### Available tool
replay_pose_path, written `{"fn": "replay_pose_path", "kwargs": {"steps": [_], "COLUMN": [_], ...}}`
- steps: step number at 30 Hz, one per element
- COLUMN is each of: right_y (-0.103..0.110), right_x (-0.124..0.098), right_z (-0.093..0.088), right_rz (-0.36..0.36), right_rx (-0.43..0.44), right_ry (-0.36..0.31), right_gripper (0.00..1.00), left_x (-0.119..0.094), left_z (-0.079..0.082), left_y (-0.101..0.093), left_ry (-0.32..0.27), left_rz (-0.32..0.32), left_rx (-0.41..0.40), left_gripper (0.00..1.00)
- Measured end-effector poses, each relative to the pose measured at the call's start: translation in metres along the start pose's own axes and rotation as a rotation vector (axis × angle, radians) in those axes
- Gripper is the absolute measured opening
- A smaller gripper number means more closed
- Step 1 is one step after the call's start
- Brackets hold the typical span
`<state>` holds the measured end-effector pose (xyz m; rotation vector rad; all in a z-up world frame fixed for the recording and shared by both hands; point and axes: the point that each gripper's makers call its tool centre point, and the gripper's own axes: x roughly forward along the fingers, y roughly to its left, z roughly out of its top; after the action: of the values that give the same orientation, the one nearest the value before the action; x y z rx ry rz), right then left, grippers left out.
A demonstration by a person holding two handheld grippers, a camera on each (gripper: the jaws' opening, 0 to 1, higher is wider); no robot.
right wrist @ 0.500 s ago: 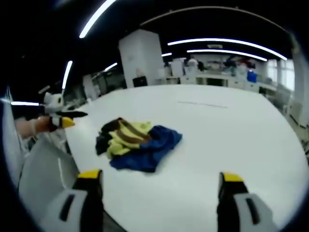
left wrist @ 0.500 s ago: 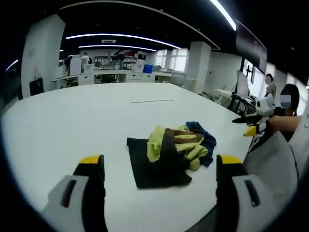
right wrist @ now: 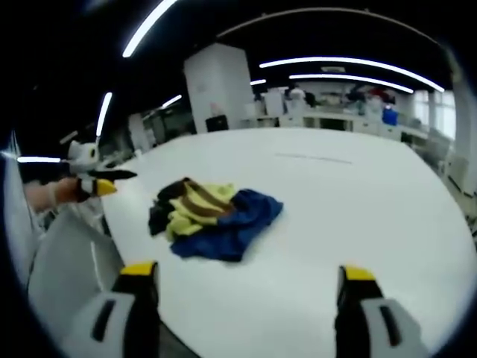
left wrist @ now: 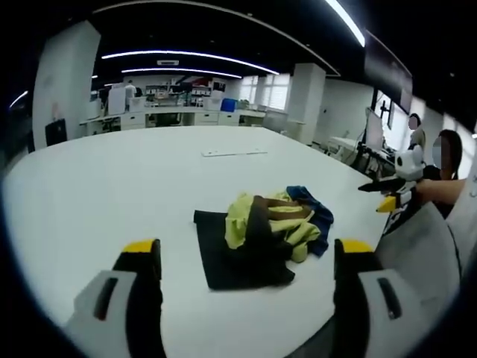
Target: Fold the garment on the visible template until the final outline fits inside the template.
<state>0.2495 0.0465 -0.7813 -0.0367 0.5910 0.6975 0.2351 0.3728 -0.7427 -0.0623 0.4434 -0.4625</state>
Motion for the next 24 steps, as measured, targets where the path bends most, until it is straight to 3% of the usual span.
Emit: {"fn": "replay_pose_path", "kwargs": {"steps": [24], "right_y": [0.0038], "right_x": [0.0062], "right_z": [0.0002], "right_rz": [0.015], "right_rx": [-0.006], "right_ry": [0.02], "right_gripper": [1.0], "left_x": [0.0036], "left_z": [0.0032], "left_y": [-0.002], "left_ry": [0.004], "left_rz": [-0.006], "left_rx": [0.018], "left_gripper": [0.93]}}
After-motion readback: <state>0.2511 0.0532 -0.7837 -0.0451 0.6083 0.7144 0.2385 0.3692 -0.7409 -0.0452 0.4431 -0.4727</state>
